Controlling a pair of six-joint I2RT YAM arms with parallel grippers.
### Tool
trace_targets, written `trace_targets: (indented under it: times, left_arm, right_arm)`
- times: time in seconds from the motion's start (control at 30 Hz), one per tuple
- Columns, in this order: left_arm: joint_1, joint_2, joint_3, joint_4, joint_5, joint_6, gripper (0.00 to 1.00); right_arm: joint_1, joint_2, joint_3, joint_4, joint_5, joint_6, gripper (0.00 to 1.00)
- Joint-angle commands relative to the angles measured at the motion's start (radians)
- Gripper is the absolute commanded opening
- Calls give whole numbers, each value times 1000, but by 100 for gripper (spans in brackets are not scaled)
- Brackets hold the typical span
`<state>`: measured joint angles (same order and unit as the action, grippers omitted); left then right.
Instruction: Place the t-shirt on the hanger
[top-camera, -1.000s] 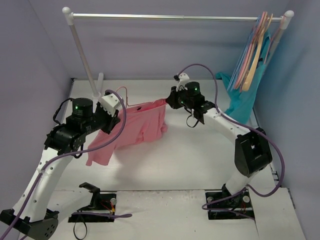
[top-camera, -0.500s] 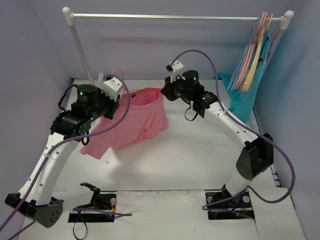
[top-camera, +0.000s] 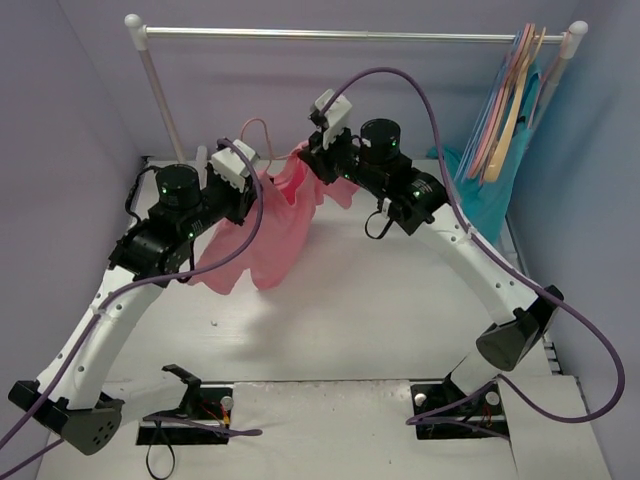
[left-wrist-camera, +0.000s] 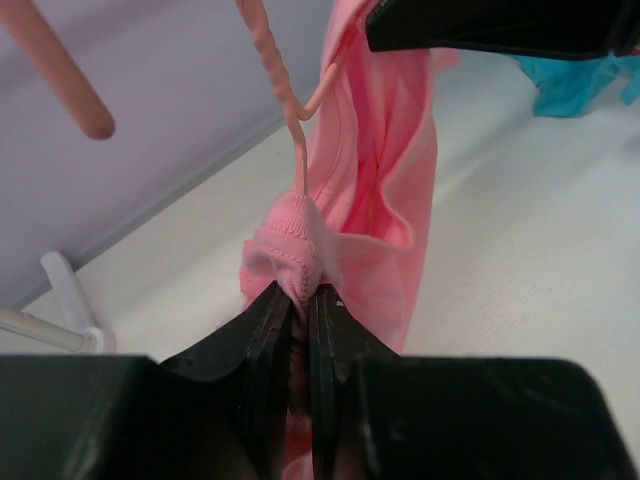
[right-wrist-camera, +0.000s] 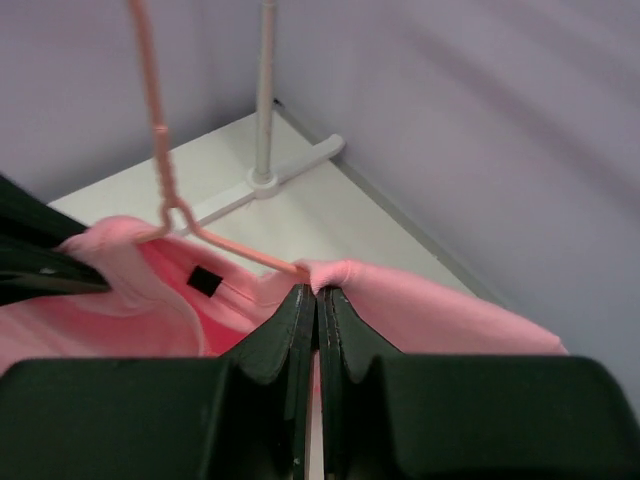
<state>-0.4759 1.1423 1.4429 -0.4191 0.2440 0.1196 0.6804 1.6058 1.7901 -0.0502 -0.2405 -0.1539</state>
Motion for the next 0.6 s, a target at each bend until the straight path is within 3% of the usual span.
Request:
trace_targets:
  times: [0.0,0.3,0.43,0.57]
  left_arm:
    - [0,-45,-73,167,8,-53,0]
    - [0,-133,-298,339,-84,-97,0]
    - [0,-153,-361,402,-65,-109,0]
    - [0,-168,-430,469,0,-109,0]
  right_arm:
    - [21,-46,-59,6,-17,-55,0]
    - [22,-181,-398,81,-32,-24,0]
    - [24,-187,-432,72,-69,-18,0]
    - [22,-181,-446,56,-106,-16,7]
